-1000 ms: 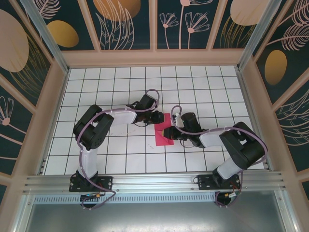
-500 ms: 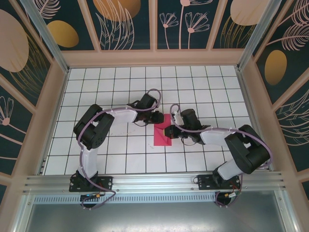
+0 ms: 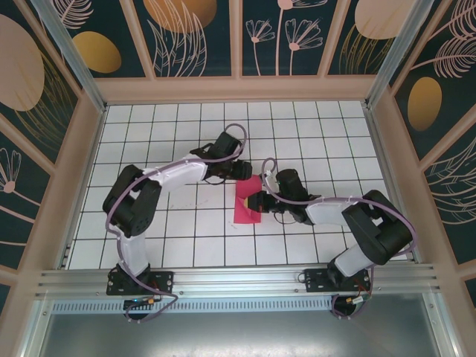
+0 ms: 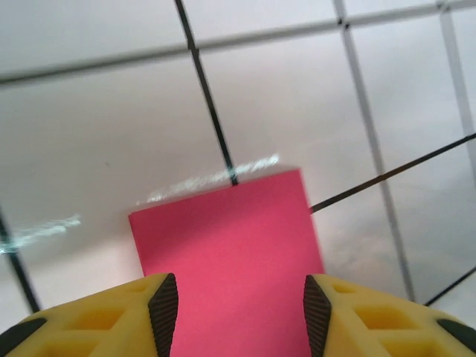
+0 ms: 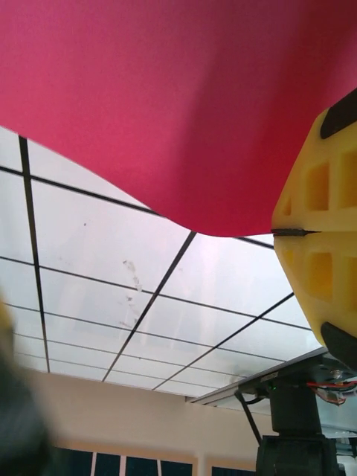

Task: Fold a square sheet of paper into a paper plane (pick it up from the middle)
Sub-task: Fold the triangle a second time at the center of the table.

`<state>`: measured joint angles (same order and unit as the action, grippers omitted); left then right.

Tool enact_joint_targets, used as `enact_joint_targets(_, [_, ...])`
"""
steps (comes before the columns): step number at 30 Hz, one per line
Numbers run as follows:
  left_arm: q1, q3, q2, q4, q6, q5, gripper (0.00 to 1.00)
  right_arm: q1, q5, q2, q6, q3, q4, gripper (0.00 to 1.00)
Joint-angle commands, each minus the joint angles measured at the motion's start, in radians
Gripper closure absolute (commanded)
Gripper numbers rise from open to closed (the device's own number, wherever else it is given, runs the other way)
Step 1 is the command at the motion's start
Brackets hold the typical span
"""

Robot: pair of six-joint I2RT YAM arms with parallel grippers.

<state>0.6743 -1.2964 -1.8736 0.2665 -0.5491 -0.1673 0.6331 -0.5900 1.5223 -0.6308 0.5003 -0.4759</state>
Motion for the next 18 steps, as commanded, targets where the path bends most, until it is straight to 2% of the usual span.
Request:
enact_joint_targets(1, [-0.005,0.093,0.169,0.004,-0.07,0.052,0.5,0.02,0.052,0.012,-0.096,-0.015,-0.097,1.0])
enact_joint_targets(6, [-0.001,0.381,0.367,-0.177,-0.245,-0.05,0.69,0.042,0.1,0.006,-0.154,-0.023,-0.12,1.0])
enact_joint_targets(9, [0.003,0.498,0.45,-0.239,-0.312,-0.073,0.74,0.069,0.14,0.003,-0.224,-0.032,-0.147,1.0])
enact_joint_targets(14, [0.008,0.56,0.484,-0.209,-0.335,-0.065,0.82,0.148,0.229,-0.01,-0.307,-0.044,-0.188,1.0])
enact_joint_targets(18, [0.009,0.6,0.461,-0.26,-0.358,-0.104,0.85,0.153,0.275,-0.028,-0.31,-0.064,-0.186,1.0])
